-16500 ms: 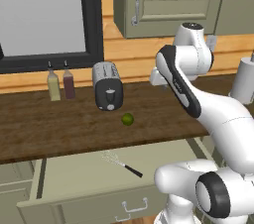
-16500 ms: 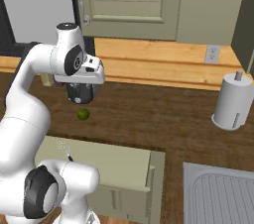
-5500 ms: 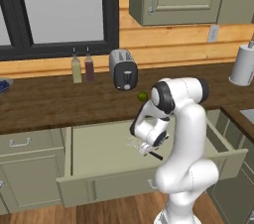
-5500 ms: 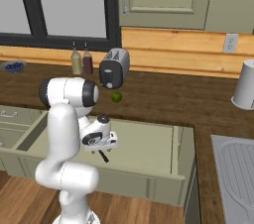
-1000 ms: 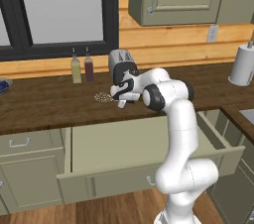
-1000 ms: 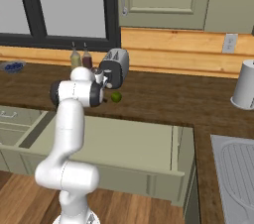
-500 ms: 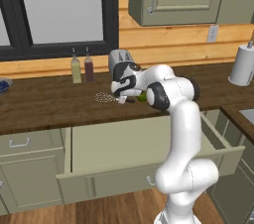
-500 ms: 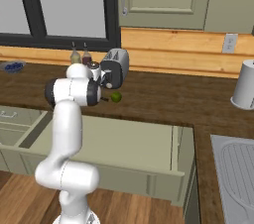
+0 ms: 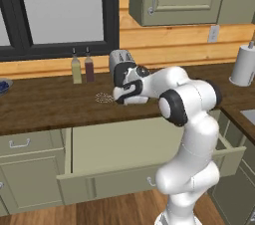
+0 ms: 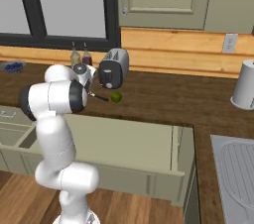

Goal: Pick the whisk from the drawer and place it on the counter.

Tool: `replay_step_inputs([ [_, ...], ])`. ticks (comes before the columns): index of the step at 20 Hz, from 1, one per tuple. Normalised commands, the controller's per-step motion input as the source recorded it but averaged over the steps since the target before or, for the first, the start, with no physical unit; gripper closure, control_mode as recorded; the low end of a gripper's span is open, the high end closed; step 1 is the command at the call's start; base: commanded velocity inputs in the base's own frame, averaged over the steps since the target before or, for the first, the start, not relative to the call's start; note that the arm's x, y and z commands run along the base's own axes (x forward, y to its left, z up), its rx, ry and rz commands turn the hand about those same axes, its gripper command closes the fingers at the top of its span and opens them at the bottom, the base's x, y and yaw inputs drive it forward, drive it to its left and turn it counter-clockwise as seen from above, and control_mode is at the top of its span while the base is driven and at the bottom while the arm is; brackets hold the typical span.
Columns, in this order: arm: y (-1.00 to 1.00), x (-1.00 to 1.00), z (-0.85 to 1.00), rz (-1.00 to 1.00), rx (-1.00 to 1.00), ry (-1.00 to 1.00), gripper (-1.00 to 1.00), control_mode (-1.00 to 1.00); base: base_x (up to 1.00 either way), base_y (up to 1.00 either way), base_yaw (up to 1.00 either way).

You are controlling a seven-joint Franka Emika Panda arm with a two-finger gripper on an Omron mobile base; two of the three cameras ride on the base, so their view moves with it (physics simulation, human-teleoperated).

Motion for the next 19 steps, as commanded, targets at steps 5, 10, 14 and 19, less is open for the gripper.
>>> replay_step_inputs([
  [5,-0.05,-0.90,0.69,0.00,0.00,-0.33,-1.00,-1.00,0.00,0.00,0.00],
  [10,-0.06,-0.51,0.51,0.00,0.00,-0.25,-1.00,-1.00,0.00,0.00,0.00],
  [14,0.00,-0.53,0.52,0.00,0.00,-0.25,-1.00,-1.00,0.00,0.00,0.00],
  [19,0.00,-0.58,0.50,0.00,0.00,-0.18,-1.00,-1.00,0.00,0.00,0.00],
])
